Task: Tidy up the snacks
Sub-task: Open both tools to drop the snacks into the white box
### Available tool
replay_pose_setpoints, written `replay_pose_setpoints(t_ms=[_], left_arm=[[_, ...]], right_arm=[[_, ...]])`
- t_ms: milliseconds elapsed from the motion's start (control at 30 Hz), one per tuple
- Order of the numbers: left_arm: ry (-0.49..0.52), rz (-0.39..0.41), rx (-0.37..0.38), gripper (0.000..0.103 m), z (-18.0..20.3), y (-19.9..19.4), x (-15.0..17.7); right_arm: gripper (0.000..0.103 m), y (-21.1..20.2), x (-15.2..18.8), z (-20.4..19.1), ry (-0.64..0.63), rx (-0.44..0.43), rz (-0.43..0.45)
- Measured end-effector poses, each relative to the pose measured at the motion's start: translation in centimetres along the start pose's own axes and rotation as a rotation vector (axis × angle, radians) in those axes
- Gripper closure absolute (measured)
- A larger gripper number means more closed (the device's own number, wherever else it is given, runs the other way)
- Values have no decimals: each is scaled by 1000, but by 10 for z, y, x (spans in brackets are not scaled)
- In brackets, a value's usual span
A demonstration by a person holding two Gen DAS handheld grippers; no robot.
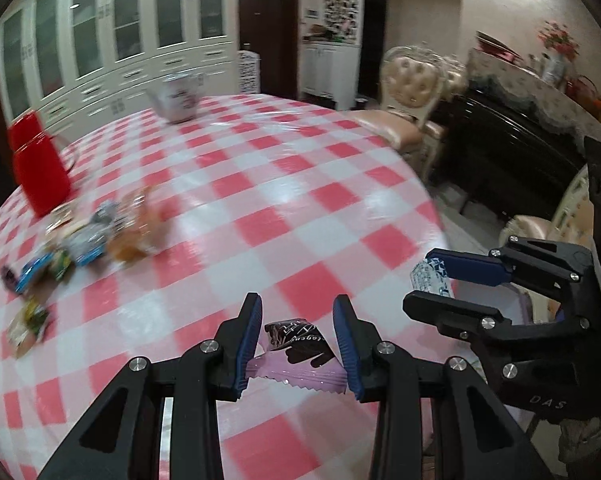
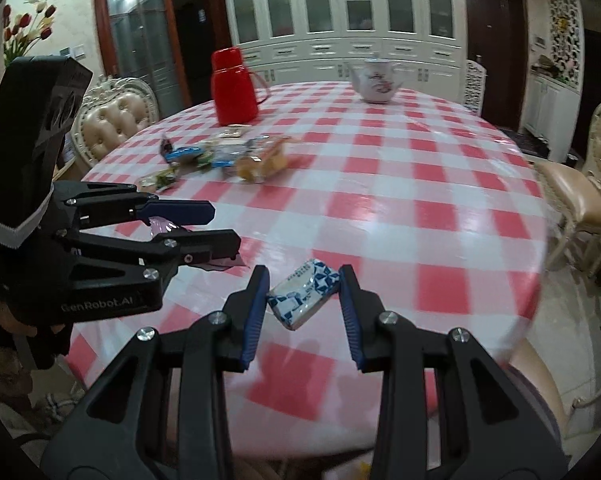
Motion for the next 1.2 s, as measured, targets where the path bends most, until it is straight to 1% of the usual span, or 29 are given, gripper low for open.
replay_pose_setpoints(t_ms=[100, 200, 300, 400, 467, 600, 633, 667, 700, 733, 767, 800, 833, 867, 900, 967, 1000, 1100, 1167, 1200], left_arm=[[34, 2, 39, 65, 27, 3, -10], [65, 5, 95, 65, 58, 4, -19], [88, 8, 160, 65, 91, 4, -26], [103, 0, 235, 65, 125, 8, -26], [115, -14, 301, 65, 151, 12, -21], [138, -63, 412, 65, 195, 26, -6], [150, -81, 433, 65, 205, 31, 1], [168, -102, 471, 64, 218, 36, 8], [183, -122, 494, 64, 227, 41, 13], [199, -150, 515, 64, 236, 47, 21], [205, -165, 535, 63, 241, 51, 26], [203, -174, 544, 63, 243, 54, 29], [195, -179, 543, 62, 242, 57, 28], [177, -183, 544, 57, 237, 60, 27], [144, -180, 545, 55, 228, 62, 24], [83, -150, 527, 44, 206, 61, 16], [62, -136, 518, 44, 195, 60, 13], [-23, -75, 454, 42, 148, 52, 4], [-97, -31, 386, 33, 105, 46, 4], [-124, -12, 349, 31, 88, 43, 6]], right_arm=[[64, -20, 7, 23, 12, 52, 2], [63, -36, 15, 43, 18, 96, -4], [63, -55, 26, 69, 11, 156, -33], [63, -70, 37, 92, -11, 195, -72], [63, -80, 47, 111, -30, 230, -111], [63, -90, 77, 146, -65, 282, -227], [63, -88, 91, 156, -75, 292, -277], [63, -87, 101, 164, -77, 298, -313], [63, -86, 110, 167, -79, 299, -345], [63, -82, 122, 173, -89, 303, -395], [59, -79, 133, 180, -92, 320, -432], [52, -78, 140, 187, -77, 334, -450], [49, -78, 143, 192, -56, 338, -454], [45, -79, 145, 196, -34, 340, -450], [44, -82, 145, 202, -7, 342, -434], [42, -86, 140, 206, 20, 345, -405], [42, -90, 138, 208, 31, 349, -384], [42, -91, 119, 200, 45, 357, -313], [41, -80, 103, 192, 58, 349, -262], [40, -74, 94, 185, 69, 335, -227]])
Point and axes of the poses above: each gripper's, at about its wrist camera, not at the fingertips, and y roughly the way its jaws point, z to its right, x to its underside, the point moved 7 cm from there along y, roughly the way its jaws point, and after that the axes turned 5 degrees about -x, right-handed, at the moved point
